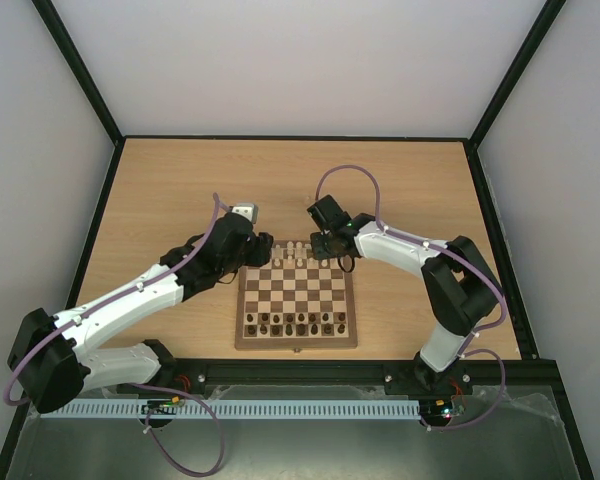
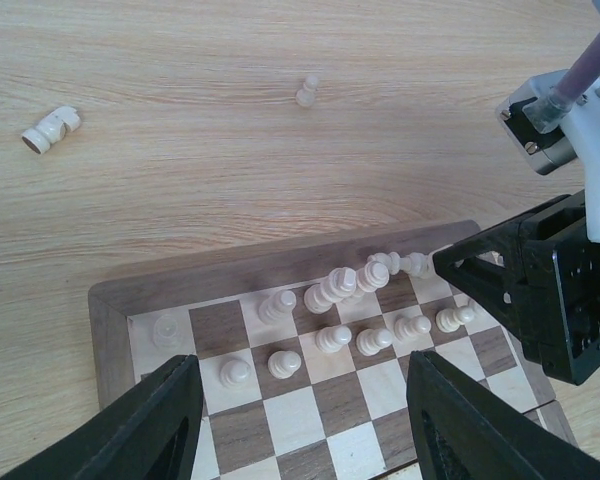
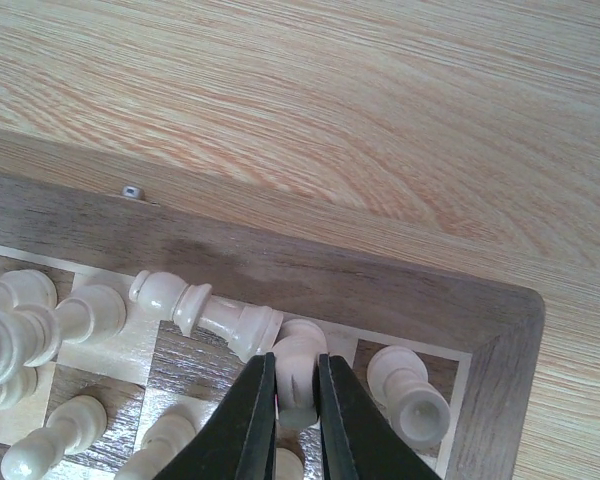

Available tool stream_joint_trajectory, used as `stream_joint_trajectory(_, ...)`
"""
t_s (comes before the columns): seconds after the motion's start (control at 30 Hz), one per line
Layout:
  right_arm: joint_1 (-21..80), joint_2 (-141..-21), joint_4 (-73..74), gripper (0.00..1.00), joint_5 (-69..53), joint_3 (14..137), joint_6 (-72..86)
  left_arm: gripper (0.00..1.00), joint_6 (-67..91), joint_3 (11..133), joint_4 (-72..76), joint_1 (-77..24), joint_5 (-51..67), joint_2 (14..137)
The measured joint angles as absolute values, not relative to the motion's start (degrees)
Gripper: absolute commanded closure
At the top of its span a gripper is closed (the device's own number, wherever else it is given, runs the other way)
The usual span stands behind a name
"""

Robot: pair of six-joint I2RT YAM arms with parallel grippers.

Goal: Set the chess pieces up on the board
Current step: Pick up the chess piece from the chessboard.

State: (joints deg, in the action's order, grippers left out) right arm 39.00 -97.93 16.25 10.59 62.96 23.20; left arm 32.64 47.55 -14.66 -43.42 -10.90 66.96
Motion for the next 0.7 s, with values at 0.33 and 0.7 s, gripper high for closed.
stream_joint_trajectory(0.33,39.0,-97.84,16.25,0.91,10.92,62.96,23.2,0.41,32.64,47.53,-14.46,-43.42,-10.44,66.96)
stream_joint_trajectory(0.7,38.98,-95.81,16.4,0.91,11.73,63.22,23.22,0.36,32.62,47.53,-12.67,-42.92,-7.66,68.47)
